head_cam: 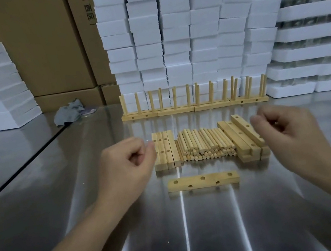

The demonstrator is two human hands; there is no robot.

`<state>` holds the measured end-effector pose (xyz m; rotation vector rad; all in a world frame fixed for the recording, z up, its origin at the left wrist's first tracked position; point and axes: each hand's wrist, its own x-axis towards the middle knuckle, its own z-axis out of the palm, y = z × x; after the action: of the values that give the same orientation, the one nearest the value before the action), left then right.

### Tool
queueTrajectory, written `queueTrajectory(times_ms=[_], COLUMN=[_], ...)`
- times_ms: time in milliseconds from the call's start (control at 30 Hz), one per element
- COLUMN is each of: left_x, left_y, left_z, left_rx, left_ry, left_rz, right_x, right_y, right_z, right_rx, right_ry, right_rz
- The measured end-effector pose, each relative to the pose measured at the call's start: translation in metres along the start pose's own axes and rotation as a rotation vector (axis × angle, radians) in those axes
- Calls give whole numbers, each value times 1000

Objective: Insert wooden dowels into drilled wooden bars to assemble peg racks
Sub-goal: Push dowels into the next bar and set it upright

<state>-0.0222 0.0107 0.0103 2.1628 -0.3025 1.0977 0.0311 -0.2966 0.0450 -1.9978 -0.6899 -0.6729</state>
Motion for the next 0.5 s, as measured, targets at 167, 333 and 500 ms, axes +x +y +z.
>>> queueTrajectory(times_ms=[167,333,500], left_x=[39,73,65], left_y=[8,7,-8], left_z=[28,49,58], left_rx=[129,165,320], left_ry=[-334,-475,-549], left_rz=[68,79,99], right_x=[-4,-2,-1], right_y=[13,19,25], right_z=[8,10,11], right_rx=[-138,-238,-330], right_ry=[-102,-160,-170], right_rz=[-9,-46,-88])
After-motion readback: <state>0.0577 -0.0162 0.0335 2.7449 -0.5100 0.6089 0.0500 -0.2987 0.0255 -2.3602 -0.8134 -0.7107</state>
